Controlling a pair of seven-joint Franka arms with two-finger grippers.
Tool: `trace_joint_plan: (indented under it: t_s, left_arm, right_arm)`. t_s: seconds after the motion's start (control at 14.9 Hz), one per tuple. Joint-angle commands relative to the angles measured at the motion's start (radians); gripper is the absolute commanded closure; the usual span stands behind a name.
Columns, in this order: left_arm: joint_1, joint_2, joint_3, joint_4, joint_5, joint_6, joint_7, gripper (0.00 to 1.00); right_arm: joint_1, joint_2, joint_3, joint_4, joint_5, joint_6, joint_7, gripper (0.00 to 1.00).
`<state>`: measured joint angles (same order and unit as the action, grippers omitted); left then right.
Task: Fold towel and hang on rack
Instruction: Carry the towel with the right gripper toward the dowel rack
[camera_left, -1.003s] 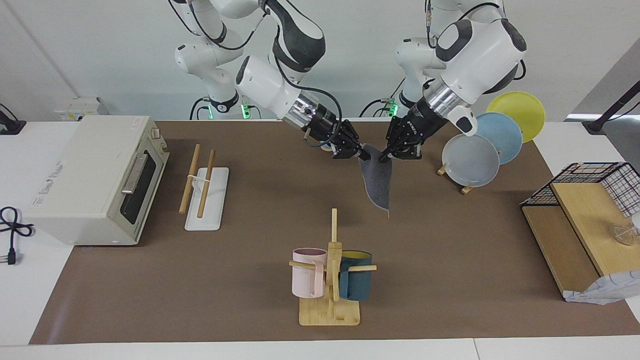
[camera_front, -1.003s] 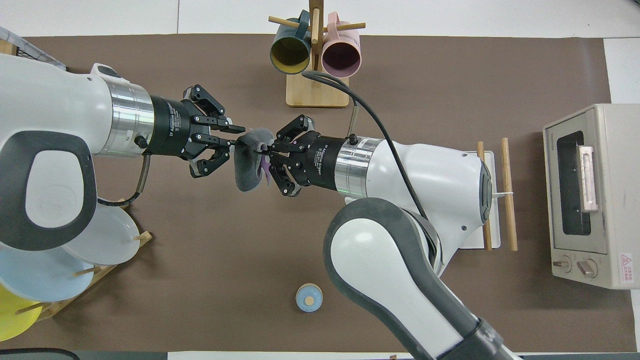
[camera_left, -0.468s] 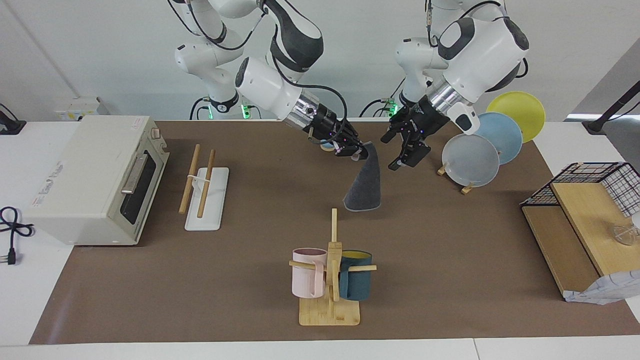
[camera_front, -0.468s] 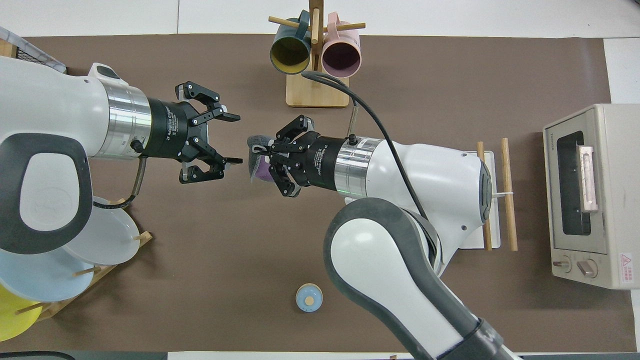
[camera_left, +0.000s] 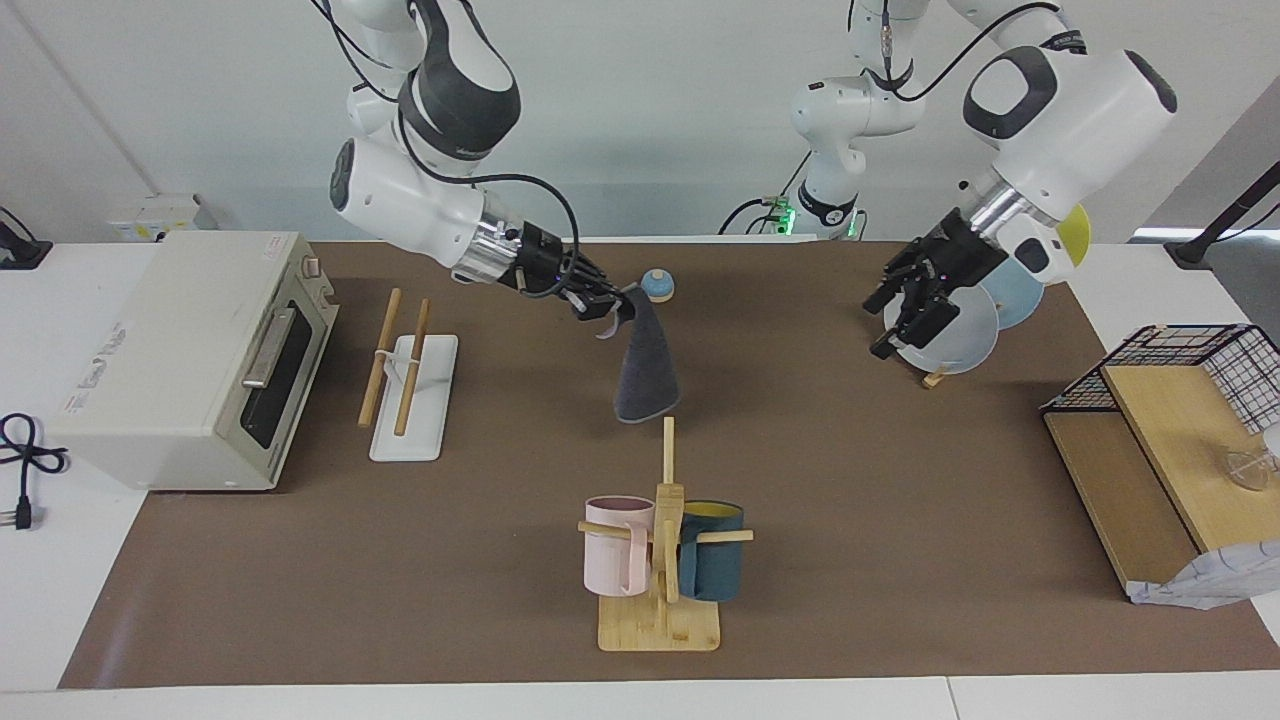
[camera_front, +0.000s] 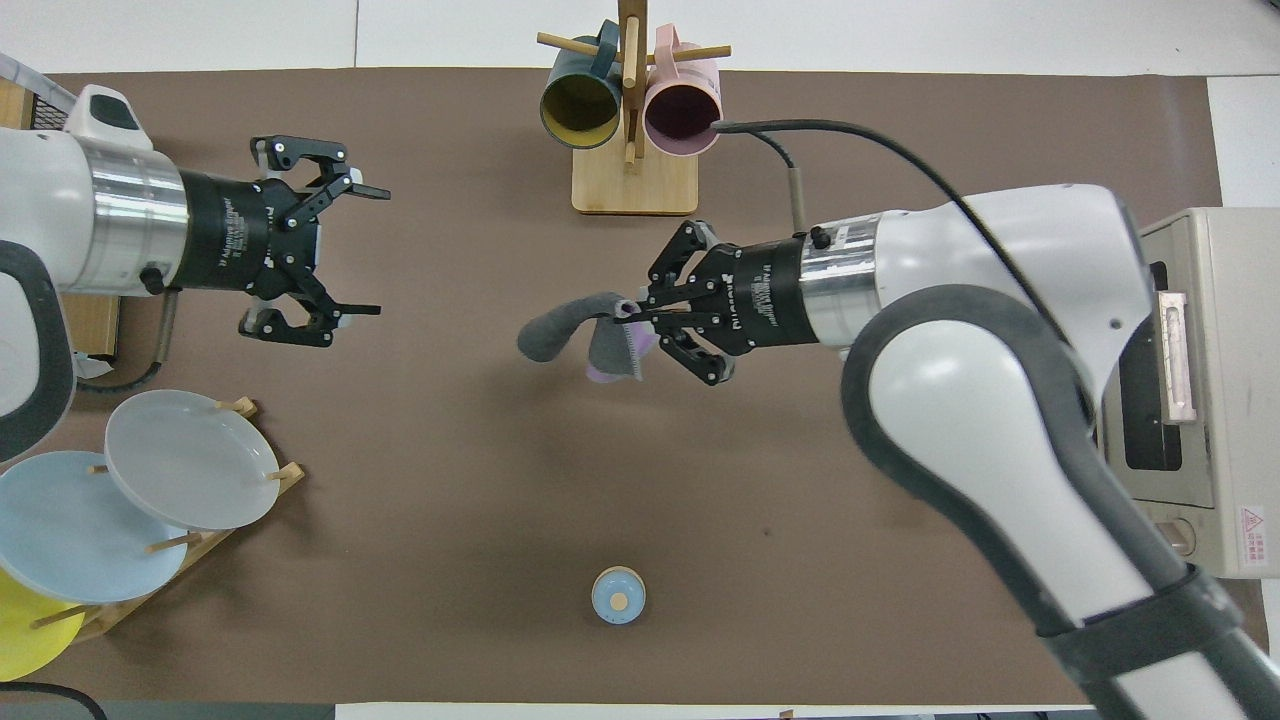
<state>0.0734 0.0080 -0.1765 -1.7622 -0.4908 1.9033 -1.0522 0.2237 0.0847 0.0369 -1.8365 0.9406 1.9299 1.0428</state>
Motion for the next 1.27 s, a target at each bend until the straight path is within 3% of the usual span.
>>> trace_joint_plan:
  t_s: [0.0,0.2,0.47,0.8,1.2]
  left_arm:
    - [0.060,-0.033,-0.006,-0.023,0.088,-0.050,0.275,0.00]
    - [0.057,-0.026,-0.008,-0.014,0.255,-0.050,0.522,0.00]
    - [0.042,0.000,-0.012,0.064,0.437,-0.110,0.797,0.00]
    - [0.031,-0.006,-0.009,0.144,0.501,-0.272,0.969,0.00]
    - [-0.020,-0.083,0.003,0.089,0.498,-0.363,0.971,0.00]
  right_arm:
    - [-0.064,-0.019,0.011,-0.007,-0.104,-0.112,-0.262,1.00]
    - [-0.105,-0.022,0.011,-0.004,-0.288,-0.202,-0.574,1.00]
    - [-0.124,-0.026,0.011,0.022,-0.446,-0.221,-0.772,1.00]
    - [-0.124,-0.037,0.011,0.037,-0.667,-0.221,-1.024,1.00]
    - [-0.170,-0.037,0.011,0.033,-0.762,-0.194,-1.248,1.00]
